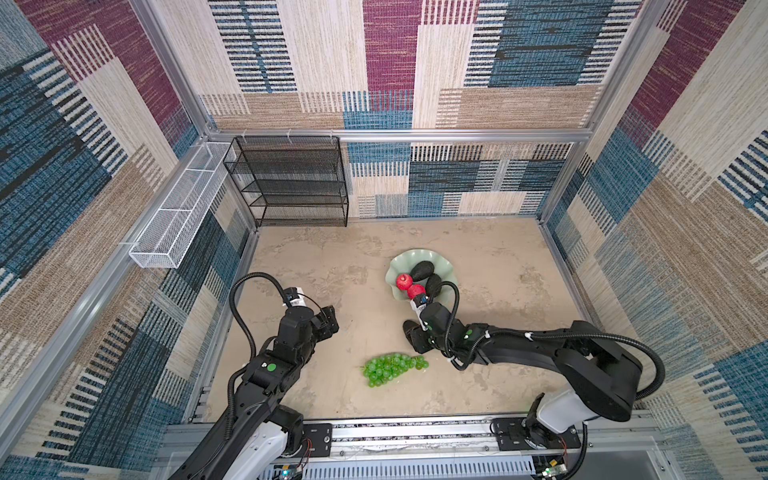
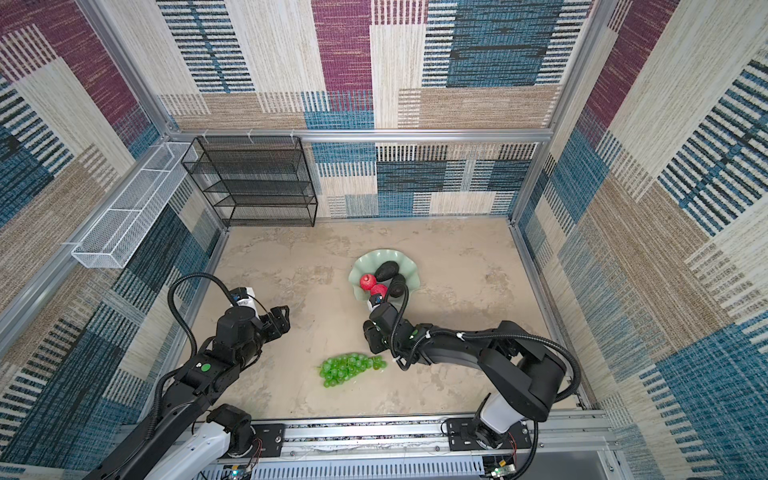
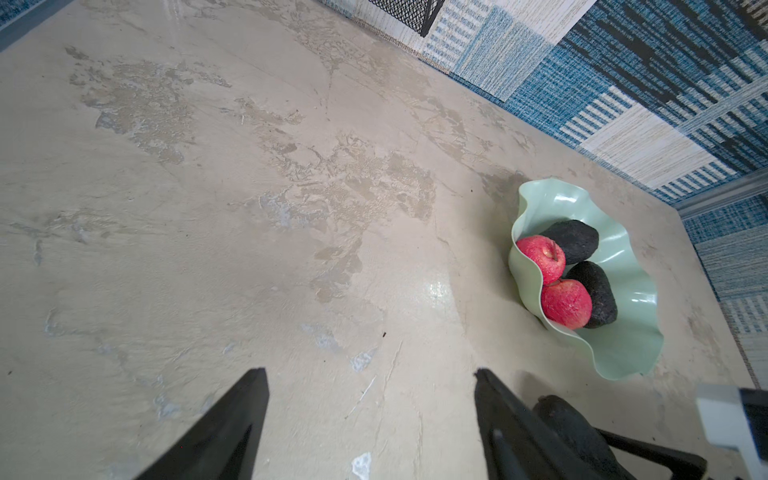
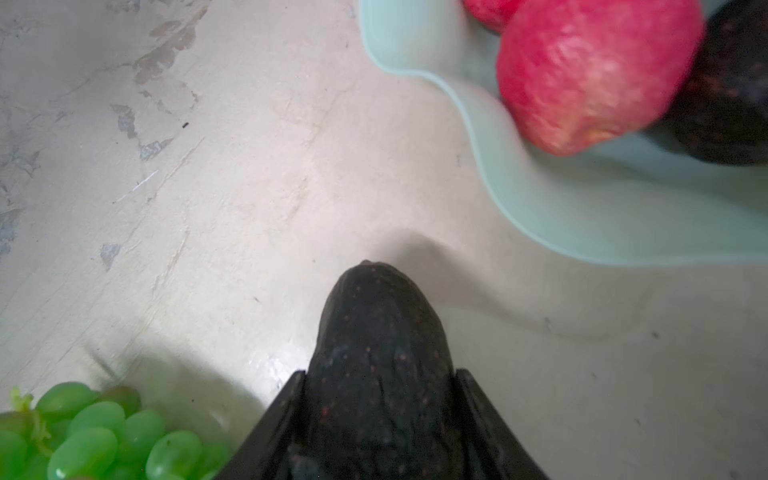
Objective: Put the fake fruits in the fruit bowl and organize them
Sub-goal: 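Place the last avocado in the bowl with right gripper while left withdraws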
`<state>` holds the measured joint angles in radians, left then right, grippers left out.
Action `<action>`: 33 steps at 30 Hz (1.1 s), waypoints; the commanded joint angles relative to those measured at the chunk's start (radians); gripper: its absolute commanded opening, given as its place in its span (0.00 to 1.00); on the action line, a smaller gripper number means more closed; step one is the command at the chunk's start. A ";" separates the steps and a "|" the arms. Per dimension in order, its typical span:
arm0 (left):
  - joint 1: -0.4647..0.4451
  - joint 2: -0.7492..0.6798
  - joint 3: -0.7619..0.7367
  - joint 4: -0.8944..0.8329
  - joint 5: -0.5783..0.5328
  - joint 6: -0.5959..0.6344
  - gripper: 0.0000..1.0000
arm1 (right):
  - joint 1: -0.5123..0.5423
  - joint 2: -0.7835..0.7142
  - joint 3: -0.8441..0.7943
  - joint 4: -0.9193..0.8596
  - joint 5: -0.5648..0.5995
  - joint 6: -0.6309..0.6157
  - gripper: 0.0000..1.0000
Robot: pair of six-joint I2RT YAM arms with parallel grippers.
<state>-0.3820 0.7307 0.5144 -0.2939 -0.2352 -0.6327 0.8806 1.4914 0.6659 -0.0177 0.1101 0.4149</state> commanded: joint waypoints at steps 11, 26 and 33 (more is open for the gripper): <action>0.006 0.185 0.058 0.180 0.124 0.010 0.81 | -0.082 -0.317 0.037 -0.159 0.178 0.015 0.51; 0.009 0.028 0.058 0.027 0.111 0.030 0.81 | -0.300 0.262 0.425 0.049 0.000 -0.227 0.54; 0.009 -0.027 0.045 0.002 0.093 0.044 0.82 | -0.305 0.288 0.432 0.048 -0.006 -0.205 0.78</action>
<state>-0.3752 0.7097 0.5636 -0.2749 -0.1223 -0.6136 0.5735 1.7977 1.1019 -0.0055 0.1223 0.2054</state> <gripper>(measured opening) 0.823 0.758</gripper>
